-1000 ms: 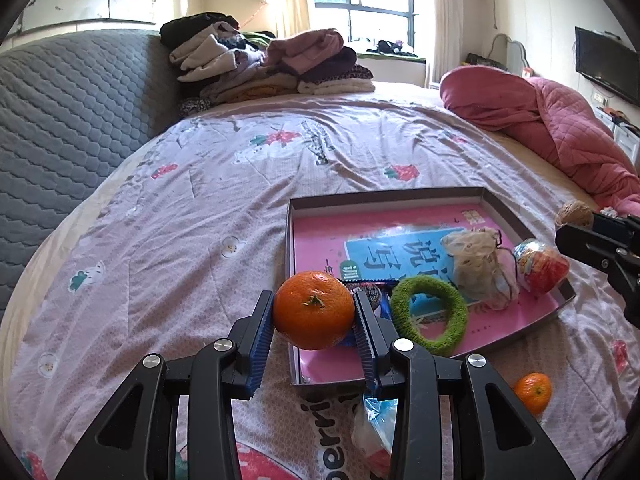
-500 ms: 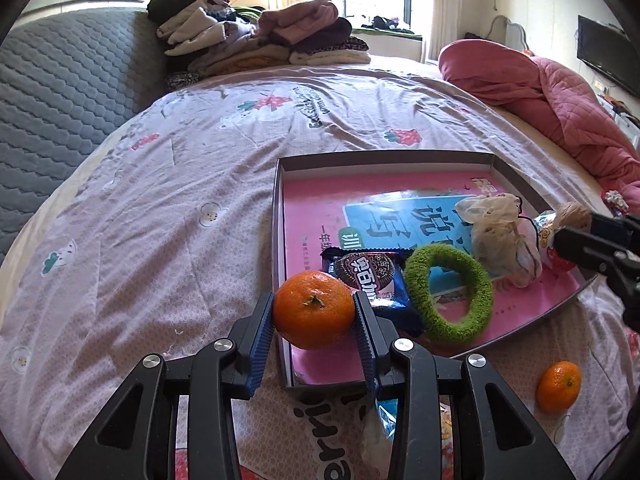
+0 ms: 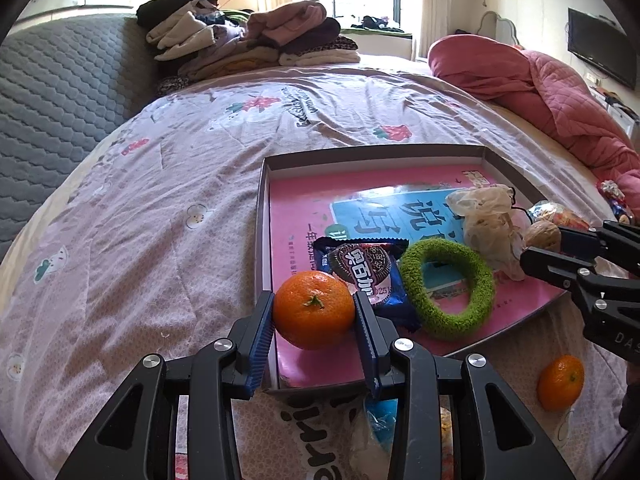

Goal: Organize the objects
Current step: 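Lower orange into tray with left gripper while right lowers walnut there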

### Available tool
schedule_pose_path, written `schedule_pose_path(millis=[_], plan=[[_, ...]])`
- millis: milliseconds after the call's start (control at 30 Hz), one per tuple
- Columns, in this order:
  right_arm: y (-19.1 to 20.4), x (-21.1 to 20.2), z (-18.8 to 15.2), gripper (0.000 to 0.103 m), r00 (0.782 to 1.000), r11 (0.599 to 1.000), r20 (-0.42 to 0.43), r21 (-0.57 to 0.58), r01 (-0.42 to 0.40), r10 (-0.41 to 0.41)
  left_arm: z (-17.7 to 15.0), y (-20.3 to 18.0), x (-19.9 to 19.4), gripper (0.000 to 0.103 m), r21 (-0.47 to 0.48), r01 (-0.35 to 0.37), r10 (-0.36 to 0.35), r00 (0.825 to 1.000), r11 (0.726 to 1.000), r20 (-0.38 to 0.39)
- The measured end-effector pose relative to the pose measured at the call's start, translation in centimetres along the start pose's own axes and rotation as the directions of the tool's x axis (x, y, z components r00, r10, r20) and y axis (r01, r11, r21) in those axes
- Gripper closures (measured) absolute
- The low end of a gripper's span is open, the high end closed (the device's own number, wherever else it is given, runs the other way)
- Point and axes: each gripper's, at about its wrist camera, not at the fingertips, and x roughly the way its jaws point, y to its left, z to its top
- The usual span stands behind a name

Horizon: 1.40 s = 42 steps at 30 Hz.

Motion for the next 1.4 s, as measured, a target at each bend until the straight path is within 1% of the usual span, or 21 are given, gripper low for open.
schedule_pose_path(millis=[167,300,400,633,867,1400], plan=[[-0.1,0.7,-0.3,0.067,1.000,1.000,-0.016,-0.006,0.012,-0.012,-0.1,-0.2,0.2,0.064,0.006,0.008,-0.008,1.000,1.000,-0.006],[-0.1,1.1,-0.6,0.067,0.999,1.000,-0.027,-0.005,0.019,-0.019,-0.3,-0.4,1.0,0.064,0.001,0.031,-0.031,0.999,1.000,-0.042],[-0.2,1.4,-0.8,0.067,0.999,1.000,-0.031,0.000,0.022,-0.022,-0.4,-0.5,1.1,0.064,0.009,0.024,-0.024,0.999,1.000,-0.037],[-0.6,2.2,-1.1,0.067,0.998,0.999,-0.055,0.017,0.027,-0.026,-0.5,-0.4,1.0,0.064,0.008,0.030,-0.030,0.999,1.000,-0.039],[-0.8,2.4,-1.2,0.067,0.998,0.999,-0.058,0.034,0.024,-0.022,-0.5,-0.5,1.1,0.063,0.010,0.039,-0.039,0.998,0.999,-0.042],[-0.4,2.0,-1.1,0.067,0.997,0.999,-0.060,0.003,0.040,-0.040,-0.3,0.0,1.1,0.063,0.000,0.064,-0.064,0.995,0.998,-0.071]])
